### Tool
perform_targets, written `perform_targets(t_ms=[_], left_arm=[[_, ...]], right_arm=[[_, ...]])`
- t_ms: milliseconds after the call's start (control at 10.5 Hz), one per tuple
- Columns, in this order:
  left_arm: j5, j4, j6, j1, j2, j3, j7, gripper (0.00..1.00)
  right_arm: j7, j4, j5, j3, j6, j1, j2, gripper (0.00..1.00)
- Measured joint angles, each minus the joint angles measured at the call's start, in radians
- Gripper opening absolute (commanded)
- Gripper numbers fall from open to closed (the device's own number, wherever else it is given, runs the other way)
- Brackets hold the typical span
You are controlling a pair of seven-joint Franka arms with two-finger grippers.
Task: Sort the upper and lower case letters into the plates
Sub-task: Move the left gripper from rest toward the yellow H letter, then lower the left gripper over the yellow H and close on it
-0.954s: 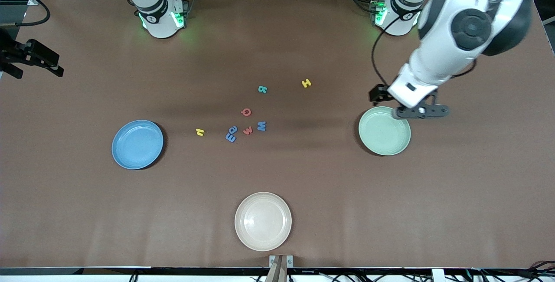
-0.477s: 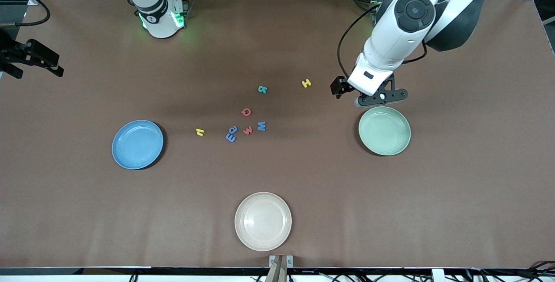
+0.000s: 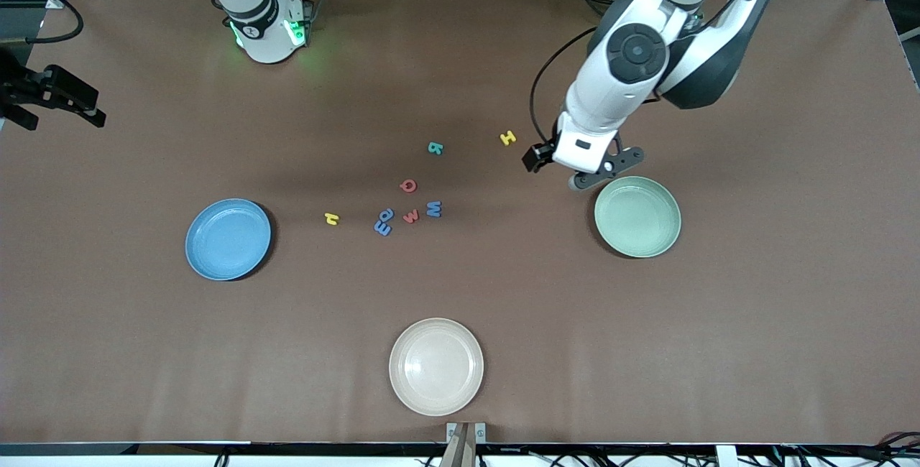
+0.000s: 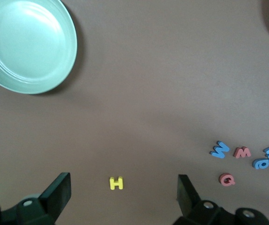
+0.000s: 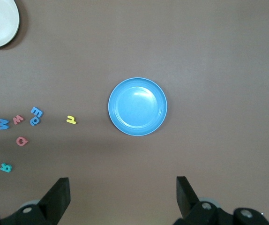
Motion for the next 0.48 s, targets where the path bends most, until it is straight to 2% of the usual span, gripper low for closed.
perform_targets(t_ms=[477], left_arm=[[0.000,-0.049,0.224,-0.075,0.145,-0.002,-0.259,1.00]], right_arm=[[0.000,0.001,0.000,0.000,0.000,0.000,0.000,1.00]])
